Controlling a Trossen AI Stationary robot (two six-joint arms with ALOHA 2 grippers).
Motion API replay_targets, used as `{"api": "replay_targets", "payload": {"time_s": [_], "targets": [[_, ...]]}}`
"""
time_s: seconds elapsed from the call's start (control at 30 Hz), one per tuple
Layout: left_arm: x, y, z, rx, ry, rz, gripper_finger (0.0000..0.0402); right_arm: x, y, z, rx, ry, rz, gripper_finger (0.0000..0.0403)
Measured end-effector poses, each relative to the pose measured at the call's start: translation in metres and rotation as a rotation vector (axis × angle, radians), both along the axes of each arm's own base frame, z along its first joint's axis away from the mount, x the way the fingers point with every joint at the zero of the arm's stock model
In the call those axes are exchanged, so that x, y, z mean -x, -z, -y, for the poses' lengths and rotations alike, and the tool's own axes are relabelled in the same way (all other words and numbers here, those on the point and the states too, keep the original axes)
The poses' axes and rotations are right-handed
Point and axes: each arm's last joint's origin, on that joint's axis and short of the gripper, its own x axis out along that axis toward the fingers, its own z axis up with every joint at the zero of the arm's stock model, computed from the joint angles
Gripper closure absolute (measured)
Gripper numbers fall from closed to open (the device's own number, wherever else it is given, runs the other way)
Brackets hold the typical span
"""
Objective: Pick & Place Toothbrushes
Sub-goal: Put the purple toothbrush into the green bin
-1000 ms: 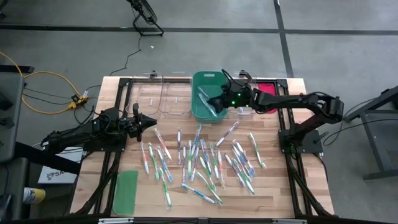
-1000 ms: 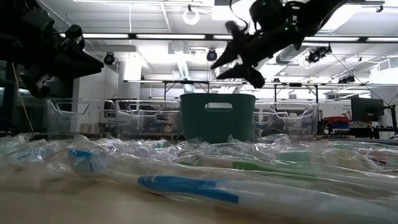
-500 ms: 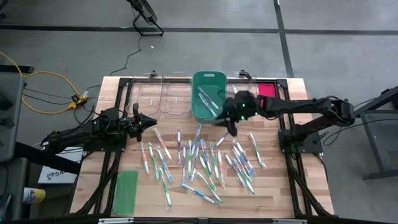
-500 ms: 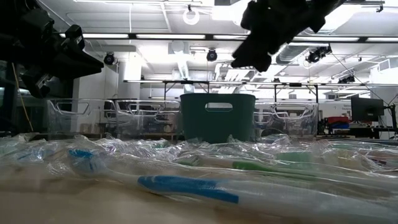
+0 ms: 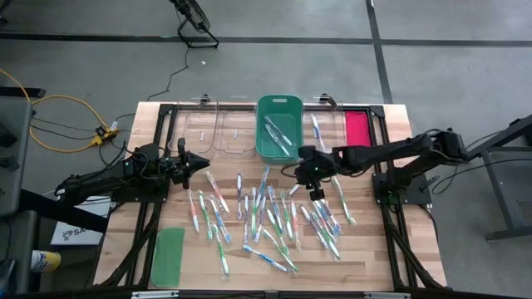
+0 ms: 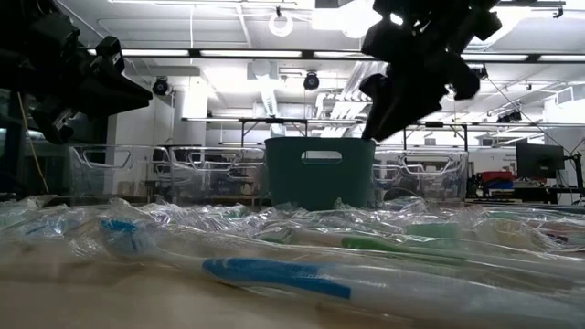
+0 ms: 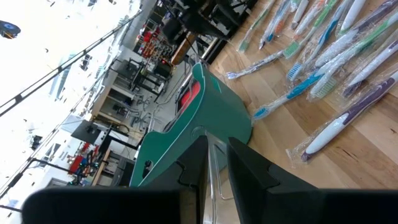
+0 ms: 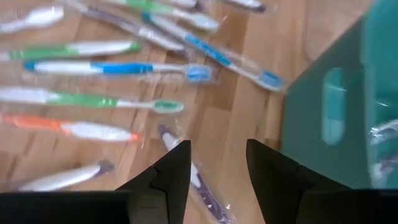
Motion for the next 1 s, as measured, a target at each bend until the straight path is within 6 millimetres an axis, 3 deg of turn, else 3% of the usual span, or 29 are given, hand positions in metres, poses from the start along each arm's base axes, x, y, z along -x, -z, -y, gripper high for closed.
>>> {"api": "replay_targets", "payload": {"time_s": [0.53, 0.73, 0.83, 1.0], "targets": [[0.000, 0.000, 0.000, 0.000, 0.000, 0.000, 0.0346, -0.018, 0.066, -0.012, 0.178, -0.067, -0.244, 0.0254], [0.000, 0.000, 0.000, 0.000, 0.000, 0.000, 0.0346, -0.019, 0.077, -0.011, 0.216, -0.050, -0.285, 0.0259], [0.000, 0.000, 0.000, 0.000, 0.000, 0.000, 0.0346, -0.019, 0.078, -0.011, 0.205, -0.047, -0.285, 0.0284], [0.000, 0.000, 0.000, 0.000, 0.000, 0.000, 0.0346, -0.019, 0.078, -0.014, 0.174, -0.070, -0.292, 0.0360]]}}
